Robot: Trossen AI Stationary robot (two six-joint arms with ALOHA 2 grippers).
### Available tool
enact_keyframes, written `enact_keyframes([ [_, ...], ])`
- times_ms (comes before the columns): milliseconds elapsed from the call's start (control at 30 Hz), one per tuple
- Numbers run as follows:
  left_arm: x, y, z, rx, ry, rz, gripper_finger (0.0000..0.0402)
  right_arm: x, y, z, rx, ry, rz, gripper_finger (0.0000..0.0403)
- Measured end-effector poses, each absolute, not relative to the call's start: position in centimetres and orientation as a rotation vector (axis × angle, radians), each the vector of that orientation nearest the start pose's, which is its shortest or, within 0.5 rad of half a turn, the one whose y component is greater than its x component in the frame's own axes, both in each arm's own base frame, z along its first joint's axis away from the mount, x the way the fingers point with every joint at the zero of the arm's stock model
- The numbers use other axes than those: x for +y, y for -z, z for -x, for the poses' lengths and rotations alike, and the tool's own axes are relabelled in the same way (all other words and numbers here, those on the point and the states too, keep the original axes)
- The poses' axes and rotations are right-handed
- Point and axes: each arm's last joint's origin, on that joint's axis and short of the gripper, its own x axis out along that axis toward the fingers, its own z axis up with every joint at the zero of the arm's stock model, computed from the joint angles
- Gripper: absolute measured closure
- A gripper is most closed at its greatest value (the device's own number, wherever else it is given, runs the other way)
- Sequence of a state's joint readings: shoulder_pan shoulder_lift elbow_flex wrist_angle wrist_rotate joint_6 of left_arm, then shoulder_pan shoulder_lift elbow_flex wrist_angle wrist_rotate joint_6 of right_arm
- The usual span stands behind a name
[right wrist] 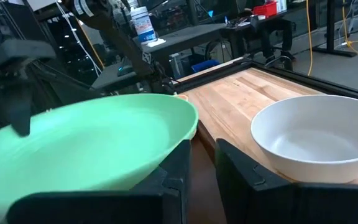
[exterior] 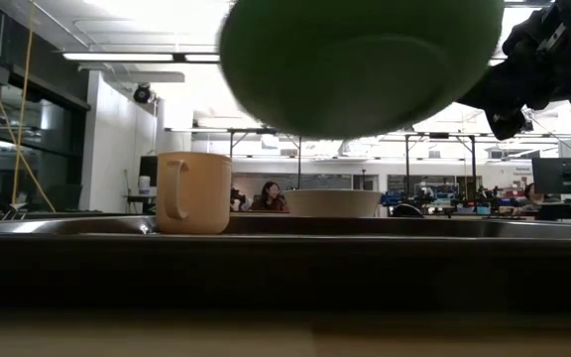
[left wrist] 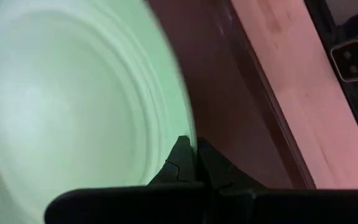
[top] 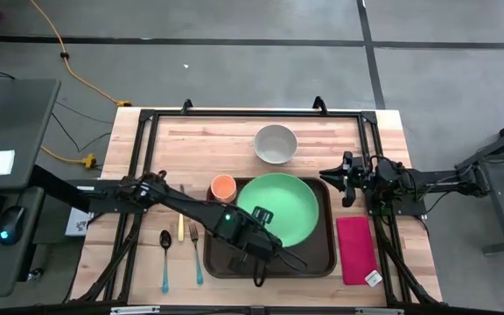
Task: Set up tray
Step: Put the green plate under the yellow mug on the brown serving tray
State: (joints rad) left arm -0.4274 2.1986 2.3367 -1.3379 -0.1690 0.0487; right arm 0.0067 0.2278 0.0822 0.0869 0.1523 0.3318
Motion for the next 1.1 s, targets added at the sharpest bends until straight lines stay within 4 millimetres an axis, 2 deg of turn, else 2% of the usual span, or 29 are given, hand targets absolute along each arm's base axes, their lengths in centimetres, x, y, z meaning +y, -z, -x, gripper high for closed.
enact_keyframes([
  [533,-18.9,-30.8,-41.0,1.153,0.278,-0.473,0.0389,-0.4,-18.3,-11.0,0.023,0.147,-0.328,0.0352],
  [733,-19.7,-29.3,-41.4,1.189,0.295,-0.481,0.0389,-0.4,-18.3,-11.0,0.021,0.146,-0.328,0.0356],
  [1100,-20.9,-27.9,-41.6,1.201,0.295,-0.511,0.0389,-0.3,-18.3,-11.0,0.019,0.142,-0.329,0.0352],
])
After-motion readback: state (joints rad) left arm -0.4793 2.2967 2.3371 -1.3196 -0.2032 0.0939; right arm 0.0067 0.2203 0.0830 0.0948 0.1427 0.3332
